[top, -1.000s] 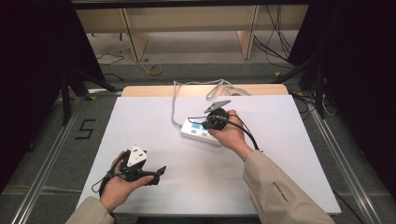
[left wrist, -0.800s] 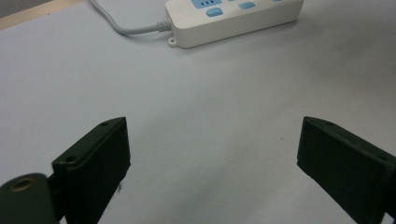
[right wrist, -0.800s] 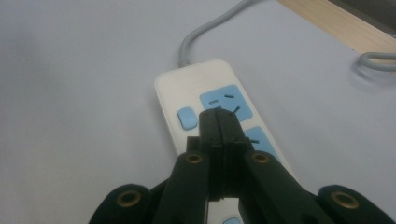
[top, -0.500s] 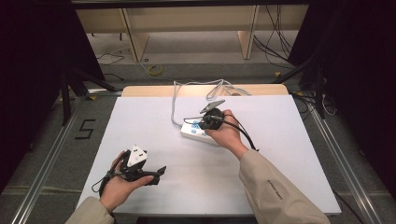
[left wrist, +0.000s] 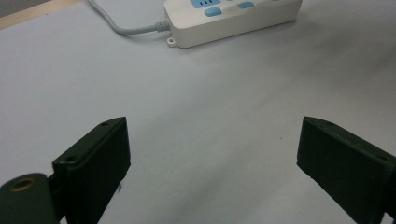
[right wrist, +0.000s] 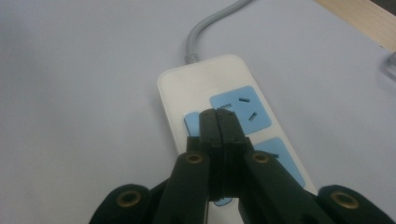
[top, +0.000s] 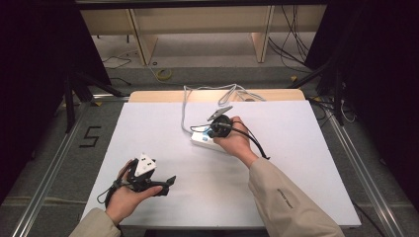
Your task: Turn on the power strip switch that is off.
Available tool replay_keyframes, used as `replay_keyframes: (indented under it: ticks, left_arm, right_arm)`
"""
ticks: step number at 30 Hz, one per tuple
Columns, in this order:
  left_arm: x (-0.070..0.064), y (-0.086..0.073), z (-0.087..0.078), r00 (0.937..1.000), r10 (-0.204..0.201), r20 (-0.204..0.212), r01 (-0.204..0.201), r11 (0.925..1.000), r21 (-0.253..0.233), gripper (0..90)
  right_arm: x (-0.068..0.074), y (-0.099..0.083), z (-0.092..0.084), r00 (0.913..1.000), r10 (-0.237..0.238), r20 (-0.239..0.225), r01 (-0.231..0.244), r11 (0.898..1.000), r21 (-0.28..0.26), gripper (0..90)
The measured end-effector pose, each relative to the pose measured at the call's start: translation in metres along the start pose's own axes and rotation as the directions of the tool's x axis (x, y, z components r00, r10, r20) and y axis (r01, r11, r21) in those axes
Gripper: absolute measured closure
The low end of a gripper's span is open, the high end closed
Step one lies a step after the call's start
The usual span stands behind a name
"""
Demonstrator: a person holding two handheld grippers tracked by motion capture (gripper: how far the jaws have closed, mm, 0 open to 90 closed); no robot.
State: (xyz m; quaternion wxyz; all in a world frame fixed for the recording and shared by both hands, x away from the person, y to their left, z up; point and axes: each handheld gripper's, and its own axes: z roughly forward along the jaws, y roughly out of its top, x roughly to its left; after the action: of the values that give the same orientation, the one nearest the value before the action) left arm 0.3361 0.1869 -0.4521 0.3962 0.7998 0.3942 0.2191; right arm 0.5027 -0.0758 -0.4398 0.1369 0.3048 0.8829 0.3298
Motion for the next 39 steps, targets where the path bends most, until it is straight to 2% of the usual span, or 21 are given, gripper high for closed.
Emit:
replay_keyframes:
  ticks: [24,28,39]
  left_arm:
    - [0.000,0.000,0.000,1.0000,0.003,0.001,-0.003,1.0000,0.001,9.3]
    - [0.000,0.000,0.001,1.0000,0.003,0.002,-0.003,1.0000,0.001,9.3]
    - [0.000,0.000,0.001,1.0000,0.007,0.003,-0.007,1.0000,0.003,9.3]
  right_arm:
    - [0.004,0.009,0.020,0.9996,-0.022,-0.015,0.023,0.999,0.036,90.0]
    - [0.004,0.009,0.022,0.9998,-0.014,-0.016,0.015,0.999,0.041,90.0]
    - [0.006,0.013,0.025,0.9994,-0.029,-0.020,0.030,0.998,0.059,90.0]
